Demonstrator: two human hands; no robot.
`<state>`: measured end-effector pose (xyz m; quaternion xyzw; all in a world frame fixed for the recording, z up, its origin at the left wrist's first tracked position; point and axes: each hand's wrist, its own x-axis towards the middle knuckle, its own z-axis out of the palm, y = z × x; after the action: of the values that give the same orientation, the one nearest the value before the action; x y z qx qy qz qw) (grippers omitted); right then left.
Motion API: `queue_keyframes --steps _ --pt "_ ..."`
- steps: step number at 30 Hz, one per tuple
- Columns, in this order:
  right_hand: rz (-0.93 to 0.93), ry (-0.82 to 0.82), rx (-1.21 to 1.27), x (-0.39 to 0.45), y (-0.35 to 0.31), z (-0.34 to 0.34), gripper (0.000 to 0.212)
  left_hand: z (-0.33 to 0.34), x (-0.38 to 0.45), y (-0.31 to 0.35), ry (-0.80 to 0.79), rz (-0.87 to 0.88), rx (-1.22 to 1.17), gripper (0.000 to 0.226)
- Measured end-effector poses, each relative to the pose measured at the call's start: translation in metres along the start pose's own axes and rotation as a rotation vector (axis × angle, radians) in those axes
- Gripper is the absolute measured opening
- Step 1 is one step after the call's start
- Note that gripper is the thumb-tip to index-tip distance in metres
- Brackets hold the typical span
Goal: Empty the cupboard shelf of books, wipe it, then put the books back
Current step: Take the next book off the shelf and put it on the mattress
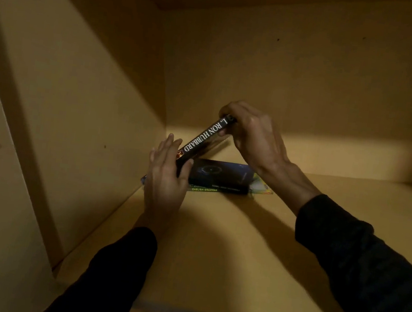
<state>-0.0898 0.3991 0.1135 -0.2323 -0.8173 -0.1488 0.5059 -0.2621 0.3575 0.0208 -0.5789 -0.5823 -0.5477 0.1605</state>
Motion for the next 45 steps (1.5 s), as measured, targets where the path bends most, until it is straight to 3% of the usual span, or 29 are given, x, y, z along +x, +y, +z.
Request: queue_keyframes --steps 3,8,10,15,18,21,23,25,27,34,42,45 --pt "-0.097 -0.024 -0.007 0.013 -0.018 -0.024 0.021 -0.01 -0.002 0.015 0.093 -0.05 -0.02 0.044" --pt "-0.159 -0.014 -0.001 0.018 -0.038 -0.048 0.029 -0.022 -0.005 0.027 0.206 0.045 -0.1 0.029" --pt "-0.066 -0.005 0.072 0.013 -0.039 -0.057 0.04 -0.025 -0.006 0.033 0.207 0.036 -0.181 0.028" --pt "0.375 0.028 0.121 -0.012 -0.022 -0.08 0.086 -0.034 -0.012 0.055 0.167 -0.124 -0.504 0.038" --pt "0.601 -0.131 0.124 -0.032 -0.016 -0.088 0.102 -0.043 -0.019 0.077 0.179 -0.319 -0.715 0.031" --pt "0.685 -0.274 0.266 -0.05 -0.018 -0.093 0.106 -0.056 -0.029 0.105 0.14 -0.404 -0.867 0.022" --pt "0.667 -0.302 0.452 -0.057 -0.026 -0.099 0.094 -0.064 -0.036 0.122 0.084 -0.429 -0.966 0.025" --pt "0.659 -0.248 0.664 -0.063 -0.038 -0.109 0.053 -0.07 -0.045 0.135 0.002 -0.461 -1.026 0.03" --pt "0.711 -0.169 0.77 -0.07 -0.051 -0.123 0.028 -0.076 -0.056 0.144 -0.087 -0.505 -1.039 0.031" --pt "0.831 -0.027 0.825 -0.112 -0.082 -0.156 0.016 -0.094 -0.086 0.166 -0.306 -0.557 -1.046 0.027" --pt "0.88 0.012 0.918 -0.153 -0.099 -0.183 0.004 -0.094 -0.119 0.183 -0.397 -0.589 -0.929 0.038" --pt "0.903 0.017 0.905 -0.162 -0.098 -0.19 0.005 -0.089 -0.127 0.189 -0.415 -0.587 -0.919 0.03"
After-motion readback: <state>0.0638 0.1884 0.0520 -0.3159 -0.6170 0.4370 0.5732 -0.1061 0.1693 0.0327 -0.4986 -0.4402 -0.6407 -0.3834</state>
